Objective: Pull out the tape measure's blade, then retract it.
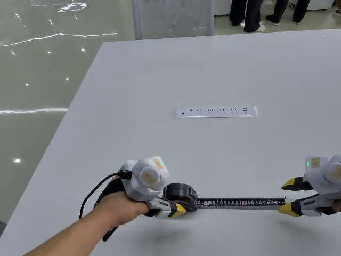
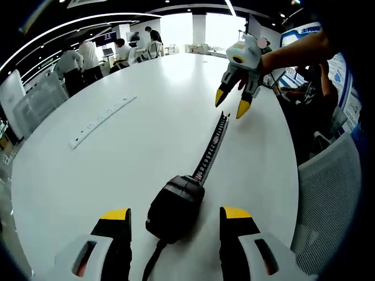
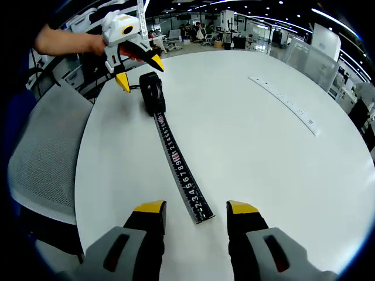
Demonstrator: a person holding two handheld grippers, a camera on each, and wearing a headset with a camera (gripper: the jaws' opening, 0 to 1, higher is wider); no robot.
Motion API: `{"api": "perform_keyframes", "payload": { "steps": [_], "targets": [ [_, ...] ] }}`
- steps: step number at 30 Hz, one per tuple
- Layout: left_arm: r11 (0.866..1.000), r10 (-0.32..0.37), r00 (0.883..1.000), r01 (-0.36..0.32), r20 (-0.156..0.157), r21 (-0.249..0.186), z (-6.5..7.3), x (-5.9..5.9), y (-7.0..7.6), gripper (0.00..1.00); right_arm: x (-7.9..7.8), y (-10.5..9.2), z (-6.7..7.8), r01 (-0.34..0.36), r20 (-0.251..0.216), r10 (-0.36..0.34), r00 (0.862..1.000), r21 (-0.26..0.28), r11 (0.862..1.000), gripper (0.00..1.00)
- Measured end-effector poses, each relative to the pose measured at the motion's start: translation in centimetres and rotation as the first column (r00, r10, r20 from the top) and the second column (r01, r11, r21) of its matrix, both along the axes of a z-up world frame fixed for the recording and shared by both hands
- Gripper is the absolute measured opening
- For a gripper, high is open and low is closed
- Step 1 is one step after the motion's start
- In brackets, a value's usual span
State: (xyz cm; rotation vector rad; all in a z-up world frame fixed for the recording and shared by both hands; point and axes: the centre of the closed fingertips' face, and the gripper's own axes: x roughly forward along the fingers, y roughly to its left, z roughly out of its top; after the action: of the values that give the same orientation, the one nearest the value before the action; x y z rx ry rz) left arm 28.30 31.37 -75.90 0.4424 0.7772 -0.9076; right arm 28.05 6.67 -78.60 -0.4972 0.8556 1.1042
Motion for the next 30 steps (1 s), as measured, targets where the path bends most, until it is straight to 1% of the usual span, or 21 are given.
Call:
{"api": "perform_keyframes", "payload": {
  "steps": [2, 3, 4, 7, 8, 10, 12, 13, 15, 17, 19, 20, 21, 22, 27, 29, 30],
  "targets": [
    [0.999, 0.039, 0.999, -0.039, 0.002, 0.002, 0.3, -0.1, 0.4, 0.59, -0.2, -0.1, 0.3, 0.021, 0.005, -0.021, 1.000, 0.001, 1.000, 0.42],
    [0.999, 0.047, 0.999, -0.047, 0.001, -0.013, 0.5, -0.2, 0.4, 0.60, -0.3, -0.1, 0.5, 0.049, 0.007, -0.049, 0.999, 0.011, 0.999, 0.44],
    [0.998, 0.055, 0.999, -0.055, -0.001, -0.019, 0.7, -0.4, 0.4, 0.60, -0.4, 0.0, 0.7, 0.064, 0.007, -0.064, 0.998, 0.019, 0.998, 0.46],
    [0.997, 0.075, 0.997, -0.075, 0.012, -0.024, 1.1, -0.8, 0.6, 0.62, -0.8, -0.1, 1.3, 0.102, 0.009, -0.102, 0.995, 0.038, 0.994, 0.48],
    [0.996, 0.088, 0.996, -0.087, 0.011, -0.032, 1.3, -0.9, 0.6, 0.63, -0.9, 0.0, 1.6, 0.116, 0.009, -0.117, 0.993, 0.046, 0.992, 0.49],
    [0.994, 0.101, 0.995, -0.101, 0.012, -0.032, 1.4, -1.2, 0.7, 0.65, -1.2, 0.1, 2.1, 0.137, 0.010, -0.138, 0.990, 0.060, 0.989, 0.50],
    [0.990, 0.132, 0.991, -0.131, 0.014, -0.046, 1.7, -1.3, 0.9, 0.67, -1.6, 0.2, 2.5, 0.162, 0.010, -0.163, 0.987, 0.077, 0.984, 0.52],
    [0.987, 0.152, 0.988, -0.151, 0.007, -0.050, 1.9, -1.6, 0.9, 0.68, -1.8, 0.3, 2.7, 0.171, 0.008, -0.172, 0.985, 0.083, 0.982, 0.53],
    [0.985, 0.168, 0.986, -0.167, 0.014, -0.053, 2.1, -1.7, 1.0, 0.70, -2.2, 0.3, 3.0, 0.186, 0.009, -0.188, 0.982, 0.092, 0.978, 0.55],
    [0.981, 0.185, 0.983, -0.183, 0.019, -0.060, 2.4, -2.1, 1.1, 0.71, -2.5, 0.3, 3.2, 0.212, 0.007, -0.214, 0.977, 0.104, 0.972, 0.56],
    [0.977, 0.203, 0.979, -0.202, 0.017, -0.070, 2.6, -2.5, 1.1, 0.74, -2.7, 0.2, 3.4, 0.233, 0.009, -0.235, 0.972, 0.115, 0.966, 0.57],
    [0.974, 0.215, 0.977, -0.213, 0.015, -0.083, 2.7, -2.6, 1.1, 0.75, -2.8, 0.2, 3.6, 0.244, 0.009, -0.247, 0.969, 0.121, 0.962, 0.58],
    [0.967, 0.238, 0.971, -0.236, 0.012, -0.098, 2.9, -2.8, 1.1, 0.77, -2.9, 0.2, 3.6, 0.256, 0.013, -0.260, 0.966, 0.126, 0.958, 0.59],
    [0.964, 0.248, 0.969, -0.245, 0.010, -0.105, 3.0, -3.0, 1.2, 0.77, -2.9, 0.2, 3.5, 0.261, 0.012, -0.264, 0.964, 0.126, 0.957, 0.60],
    [0.956, 0.275, 0.961, -0.272, 0.011, -0.108, 2.9, -4.2, 1.5, 0.77, -3.8, 0.4, 4.1, 0.296, 0.014, -0.302, 0.953, 0.150, 0.943, 0.63],
    [0.945, 0.300, 0.954, -0.296, 0.008, -0.140, 3.3, -4.5, 1.4, 0.81, -4.0, 0.4, 4.5, 0.321, 0.015, -0.328, 0.945, 0.165, 0.932, 0.63],
    [0.941, 0.309, 0.951, -0.305, 0.005, -0.144, 3.3, -4.7, 1.5, 0.83, -4.2, 0.5, 4.6, 0.330, 0.016, -0.338, 0.941, 0.173, 0.928, 0.64]
  ]
}}
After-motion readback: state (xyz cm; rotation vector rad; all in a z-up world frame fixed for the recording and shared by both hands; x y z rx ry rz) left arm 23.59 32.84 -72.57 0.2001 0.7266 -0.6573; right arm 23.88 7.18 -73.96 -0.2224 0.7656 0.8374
